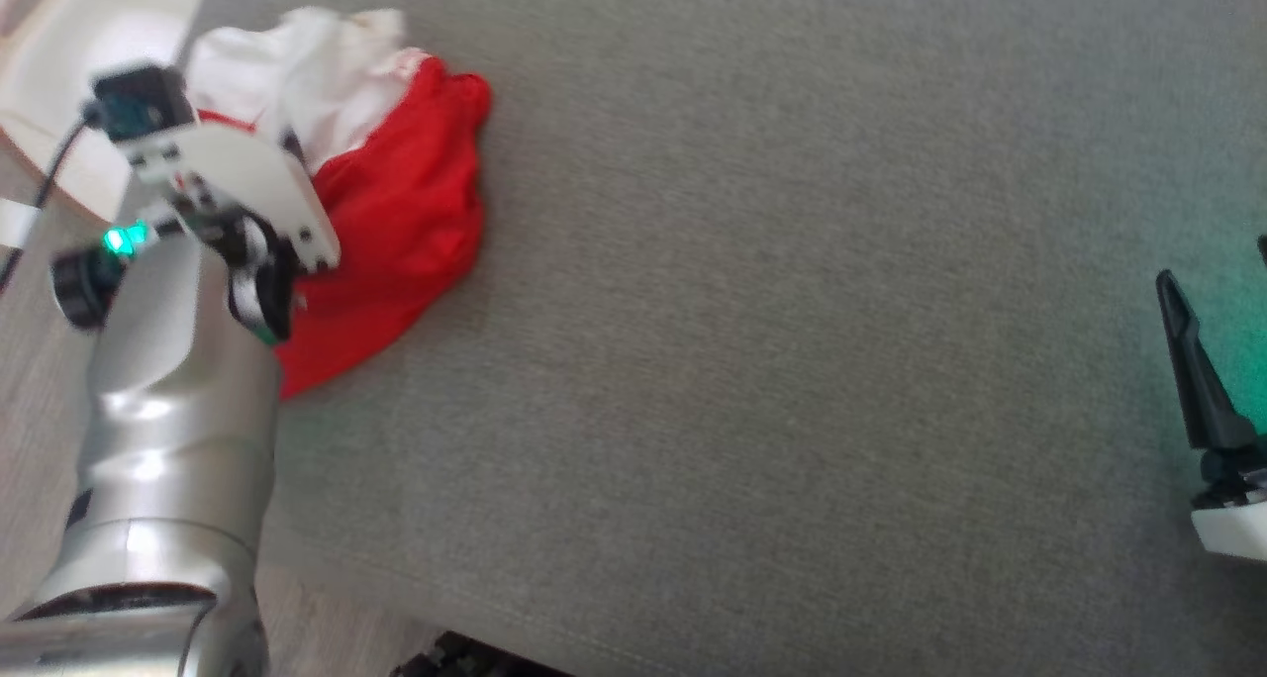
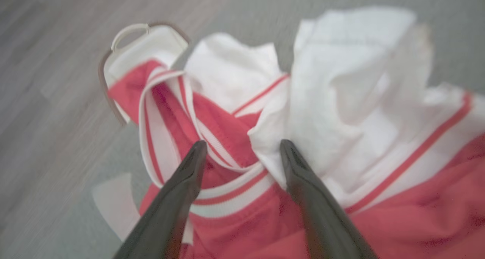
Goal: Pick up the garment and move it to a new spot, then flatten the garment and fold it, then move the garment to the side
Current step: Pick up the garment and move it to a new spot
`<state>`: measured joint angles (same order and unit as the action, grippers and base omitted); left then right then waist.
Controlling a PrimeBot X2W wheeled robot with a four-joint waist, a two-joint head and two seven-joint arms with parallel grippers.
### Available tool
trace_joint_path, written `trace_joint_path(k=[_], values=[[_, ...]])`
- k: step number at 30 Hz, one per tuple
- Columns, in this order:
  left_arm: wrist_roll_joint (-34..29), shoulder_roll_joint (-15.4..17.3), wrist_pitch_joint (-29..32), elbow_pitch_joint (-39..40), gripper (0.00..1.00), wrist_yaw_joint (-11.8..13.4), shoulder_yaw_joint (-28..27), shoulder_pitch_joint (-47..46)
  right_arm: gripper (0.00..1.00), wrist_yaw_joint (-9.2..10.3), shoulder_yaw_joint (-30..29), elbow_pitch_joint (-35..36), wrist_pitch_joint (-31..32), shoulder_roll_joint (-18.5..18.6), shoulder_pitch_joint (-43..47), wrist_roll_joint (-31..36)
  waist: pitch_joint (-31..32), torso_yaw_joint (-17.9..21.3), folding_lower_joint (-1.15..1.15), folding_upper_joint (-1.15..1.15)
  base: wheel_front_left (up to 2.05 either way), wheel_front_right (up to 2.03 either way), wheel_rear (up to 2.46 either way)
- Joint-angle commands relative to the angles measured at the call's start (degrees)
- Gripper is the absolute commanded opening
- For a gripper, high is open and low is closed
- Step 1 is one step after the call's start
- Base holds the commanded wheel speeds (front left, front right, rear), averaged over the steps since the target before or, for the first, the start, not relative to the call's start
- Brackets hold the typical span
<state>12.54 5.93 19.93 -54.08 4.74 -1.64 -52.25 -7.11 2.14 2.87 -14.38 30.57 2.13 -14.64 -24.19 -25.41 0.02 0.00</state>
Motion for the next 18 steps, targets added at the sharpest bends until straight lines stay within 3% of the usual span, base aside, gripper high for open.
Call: trace_joint_path(k=[1,5,6,7,13,14,18], values=[[0.27,2.8,2.64,-2.49,1.0,-0.42,-1.24,-1.2,1.0,-0.37,1.26,2.13,-0.62,2.6,-0.6,-0.53,-3.27,2.48,-0.02,0.0,0.0,0.0,0.0],[1.59,2.48,4.65,-6.84,1.0,-1.42,-1.67,-1.23,1.0,-0.37,1.2,2.14,-0.62,2.88,-1.49,-0.88,-4.01,3.42,-0.02,0.0,0.0,0.0,0.0],[1.94,2.42,4.72,-7.8,0.45,-1.69,-1.81,-1.29,1.0,-0.37,1.04,2.05,-0.62,2.84,-1.61,-0.94,-4.1,3.55,-0.02,0.0,0.0,0.0,0.0],[1.7,2.84,3.51,-8.16,0.0,-1.73,-1.6,-1.4,1.0,-0.37,0.91,1.96,-0.62,2.74,-1.71,-0.96,-4.11,3.7,-0.02,0.0,0.0,0.0,0.0],[-1.49,6.79,-11.73,-5.91,0.0,-1.79,0.6,-3.65,1.0,-0.37,1.82,0.54,-0.62,-0.35,-2.53,-0.54,-0.14,5.44,-0.02,0.0,0.0,0.0,0.0],[-2.33,8.1,-15.96,-4.95,0.0,-2.75,1.41,-4.84,1.0,-0.37,2.37,-0.2,-0.62,-2.09,-2.79,-0.37,2.34,6.23,-0.02,0.0,0.0,0.0,0.0],[-4.44,10.14,-21.58,-2.87,0.0,-4.89,3.86,-7.13,1.0,-0.37,3.27,-1.78,-0.62,-6.27,-2.86,-0.03,8.33,8.69,-0.02,0.0,0.0,0.0,0.0]])
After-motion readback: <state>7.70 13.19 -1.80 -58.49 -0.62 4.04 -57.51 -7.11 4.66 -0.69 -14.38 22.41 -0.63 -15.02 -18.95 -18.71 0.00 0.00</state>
